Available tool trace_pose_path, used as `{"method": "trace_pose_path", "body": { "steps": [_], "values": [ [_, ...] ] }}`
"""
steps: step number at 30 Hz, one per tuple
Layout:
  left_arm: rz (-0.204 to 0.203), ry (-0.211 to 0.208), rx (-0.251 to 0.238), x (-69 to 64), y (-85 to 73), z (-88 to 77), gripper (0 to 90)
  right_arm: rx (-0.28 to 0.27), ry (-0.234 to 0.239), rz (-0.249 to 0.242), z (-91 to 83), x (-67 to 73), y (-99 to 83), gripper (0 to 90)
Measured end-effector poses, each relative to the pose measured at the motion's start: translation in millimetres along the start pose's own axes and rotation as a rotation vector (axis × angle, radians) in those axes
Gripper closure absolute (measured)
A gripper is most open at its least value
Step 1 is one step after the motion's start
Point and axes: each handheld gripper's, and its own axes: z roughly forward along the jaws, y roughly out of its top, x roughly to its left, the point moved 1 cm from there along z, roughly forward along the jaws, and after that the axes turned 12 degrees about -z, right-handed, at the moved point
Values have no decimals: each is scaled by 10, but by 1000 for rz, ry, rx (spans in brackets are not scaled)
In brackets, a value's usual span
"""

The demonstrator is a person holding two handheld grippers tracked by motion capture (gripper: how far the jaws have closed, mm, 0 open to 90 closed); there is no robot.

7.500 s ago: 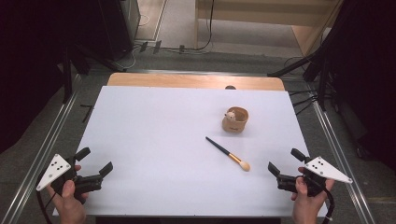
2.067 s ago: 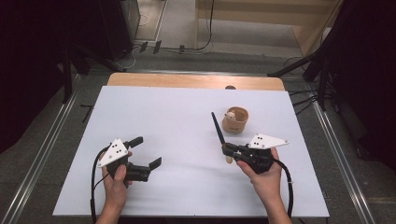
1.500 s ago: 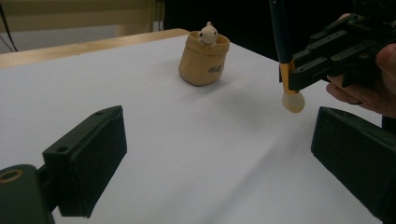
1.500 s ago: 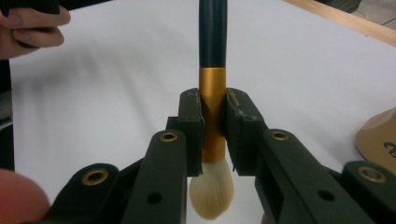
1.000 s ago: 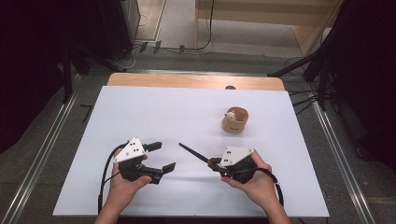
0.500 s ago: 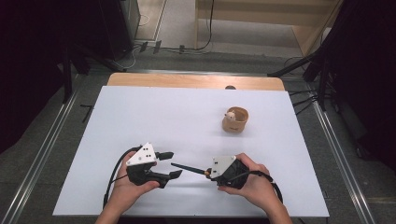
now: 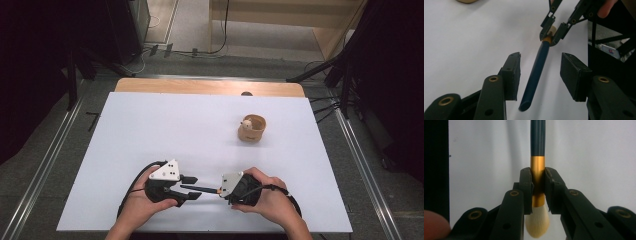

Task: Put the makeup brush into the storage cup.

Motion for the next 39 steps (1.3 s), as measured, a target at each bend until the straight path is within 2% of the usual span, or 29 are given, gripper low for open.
{"method": "trace_pose_path", "body": {
  "steps": [1,4,5,8,10,11,16,17,18,21,22,23,31,35,36,39],
  "values": [
    [6,1,25,-10,-5,52,517,-4,8,-11,4,0,4,792],
    [10,1,42,-14,-11,91,515,-5,9,-12,1,1,9,792],
    [11,0,52,-17,-10,108,515,-10,14,-29,9,-2,13,792],
    [4,-14,54,-26,-7,136,521,0,17,-24,8,10,17,792],
    [5,-8,59,-31,-8,157,531,0,22,-27,15,18,24,793],
    [3,-9,60,-31,-10,163,536,-6,25,-42,24,13,30,793],
    [8,-7,81,-42,-17,206,557,15,28,-52,19,33,65,793],
    [11,-6,89,-45,-17,212,564,4,32,-71,30,30,79,793],
    [11,-6,91,-49,-19,223,566,15,30,-57,24,43,84,792],
    [15,-9,96,-51,-20,242,566,21,32,-58,27,47,88,792],
    [8,-19,92,-46,-20,242,566,14,36,-73,46,42,92,793],
    [8,-19,92,-46,-20,242,567,22,34,-62,45,51,94,792],
    [-2,-18,78,-46,-15,247,598,22,40,-65,54,49,103,792],
    [12,-8,84,-73,-14,273,605,23,40,-65,54,52,110,792],
    [21,-3,93,-74,-13,279,605,14,43,-82,64,42,111,793],
    [28,3,103,-89,-14,305,608,24,42,-69,61,52,111,792]
  ]
}}
